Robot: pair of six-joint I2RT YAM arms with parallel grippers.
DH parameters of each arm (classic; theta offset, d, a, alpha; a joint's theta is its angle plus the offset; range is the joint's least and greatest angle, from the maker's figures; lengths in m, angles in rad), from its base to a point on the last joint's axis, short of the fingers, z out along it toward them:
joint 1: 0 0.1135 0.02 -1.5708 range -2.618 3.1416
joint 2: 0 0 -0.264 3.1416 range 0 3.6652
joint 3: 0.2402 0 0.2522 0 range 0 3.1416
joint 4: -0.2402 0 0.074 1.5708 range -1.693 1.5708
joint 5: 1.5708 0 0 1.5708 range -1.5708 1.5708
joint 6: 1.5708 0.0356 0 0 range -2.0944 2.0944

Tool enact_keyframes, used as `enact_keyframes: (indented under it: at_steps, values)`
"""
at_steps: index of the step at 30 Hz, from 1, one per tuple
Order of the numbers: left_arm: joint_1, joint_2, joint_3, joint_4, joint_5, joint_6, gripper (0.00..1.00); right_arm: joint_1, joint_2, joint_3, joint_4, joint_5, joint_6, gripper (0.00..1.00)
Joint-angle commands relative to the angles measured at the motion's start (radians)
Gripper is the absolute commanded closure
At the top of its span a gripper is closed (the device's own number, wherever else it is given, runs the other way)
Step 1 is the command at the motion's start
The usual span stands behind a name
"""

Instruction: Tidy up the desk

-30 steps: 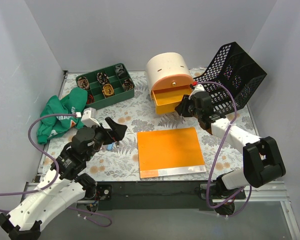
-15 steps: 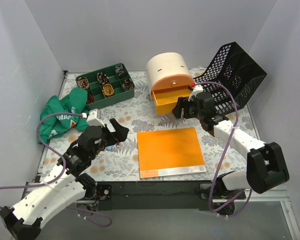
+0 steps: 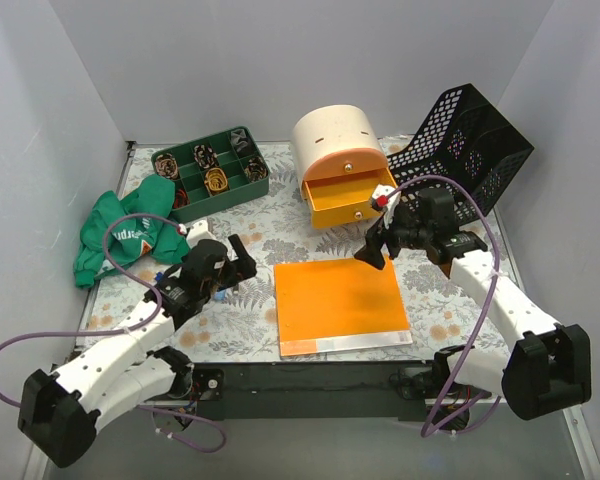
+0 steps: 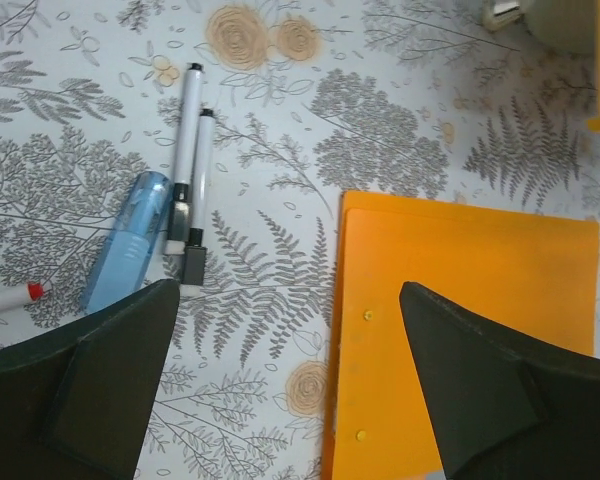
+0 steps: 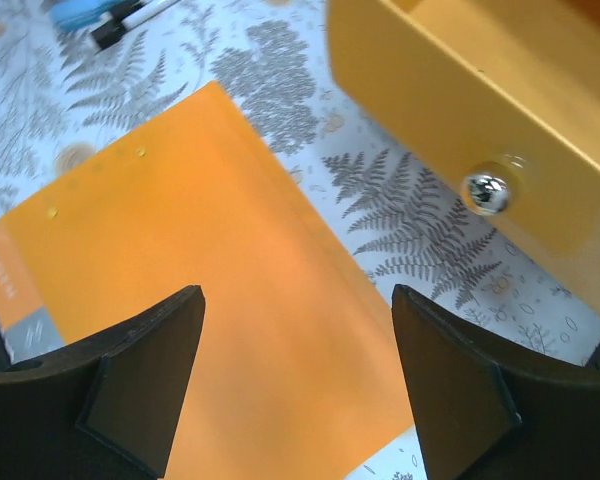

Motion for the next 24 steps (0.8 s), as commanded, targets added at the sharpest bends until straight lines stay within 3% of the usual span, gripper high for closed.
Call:
enact_keyframes:
  at_steps: [1, 4, 9, 16, 24]
  values:
    - [0.15, 0.065, -0.028, 0.045, 0.092, 0.007, 0.09, -0.022, -0.047, 0.09, -0.172, -0.177, -0.231, 0.15]
    - [0.246, 0.14, -0.02, 0.055, 0.166, 0.024, 0.14, -0.035, -0.088, 0.068, -0.176, -0.229, -0.245, 0.16]
    - [0.26, 0.244, 0.043, -0.01, 0.142, 0.029, 0.26, -0.069, -0.148, 0.031, -0.177, -0.244, -0.254, 0.15]
    - [0.262, 0.361, 0.173, -0.165, 0.043, 0.073, 0.57, -0.083, -0.185, 0.031, -0.18, -0.272, -0.245, 0.16]
    - [0.263, 0.392, 0.152, -0.224, 0.066, 0.063, 0.59, -0.083, -0.191, 0.031, -0.184, -0.278, -0.245, 0.16]
